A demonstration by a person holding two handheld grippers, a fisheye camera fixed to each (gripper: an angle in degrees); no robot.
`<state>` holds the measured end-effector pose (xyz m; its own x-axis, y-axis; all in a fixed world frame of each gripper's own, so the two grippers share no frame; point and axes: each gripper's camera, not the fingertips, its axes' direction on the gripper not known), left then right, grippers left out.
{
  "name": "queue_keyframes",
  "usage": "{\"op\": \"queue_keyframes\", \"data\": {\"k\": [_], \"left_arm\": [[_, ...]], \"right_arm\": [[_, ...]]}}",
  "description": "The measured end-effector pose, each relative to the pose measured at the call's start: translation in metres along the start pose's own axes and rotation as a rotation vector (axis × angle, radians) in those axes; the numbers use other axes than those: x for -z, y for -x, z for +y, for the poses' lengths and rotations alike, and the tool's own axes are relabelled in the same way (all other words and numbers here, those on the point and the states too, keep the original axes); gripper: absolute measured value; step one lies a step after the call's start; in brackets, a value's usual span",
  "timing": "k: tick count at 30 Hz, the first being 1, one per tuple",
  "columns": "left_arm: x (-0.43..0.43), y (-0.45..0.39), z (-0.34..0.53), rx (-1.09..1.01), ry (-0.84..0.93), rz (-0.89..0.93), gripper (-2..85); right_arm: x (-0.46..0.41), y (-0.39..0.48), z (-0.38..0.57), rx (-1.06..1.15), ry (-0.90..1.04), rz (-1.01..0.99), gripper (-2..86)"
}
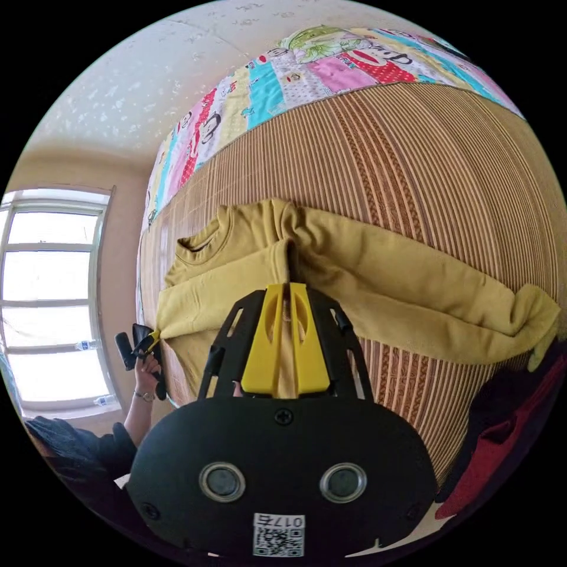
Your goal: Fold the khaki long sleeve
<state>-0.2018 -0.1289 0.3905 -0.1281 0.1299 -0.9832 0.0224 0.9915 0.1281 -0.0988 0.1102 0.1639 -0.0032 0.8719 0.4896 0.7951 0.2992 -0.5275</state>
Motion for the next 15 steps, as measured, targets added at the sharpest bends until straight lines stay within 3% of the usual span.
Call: {"op": "queue_keyframes", "data": {"k": [3,5,9,12,15], "left_arm": [[-0.005,0.012,0.014,0.057,-0.037,-0.043,6.4],[0.009,0.012,0.032,0.119,-0.153,-0.08,7.8],[0.034,-0.012,0.048,0.165,-0.263,-0.223,7.9],[0.036,-0.033,0.048,0.17,-0.285,-0.23,7.8],[0.022,-0.05,0.036,0.114,-0.253,-0.186,7.8]], "right_arm": [[-0.004,-0.033,0.025,-0.076,-0.02,-0.104,2.8],[0.018,-0.046,0.042,-0.107,-0.098,-0.118,3.5],[0.089,-0.082,0.055,-0.26,-0.235,0.131,9.2],[0.111,-0.129,0.036,-0.448,-0.19,0.253,13.7],[0.101,-0.175,0.011,-0.547,-0.144,0.244,7.3]]}}
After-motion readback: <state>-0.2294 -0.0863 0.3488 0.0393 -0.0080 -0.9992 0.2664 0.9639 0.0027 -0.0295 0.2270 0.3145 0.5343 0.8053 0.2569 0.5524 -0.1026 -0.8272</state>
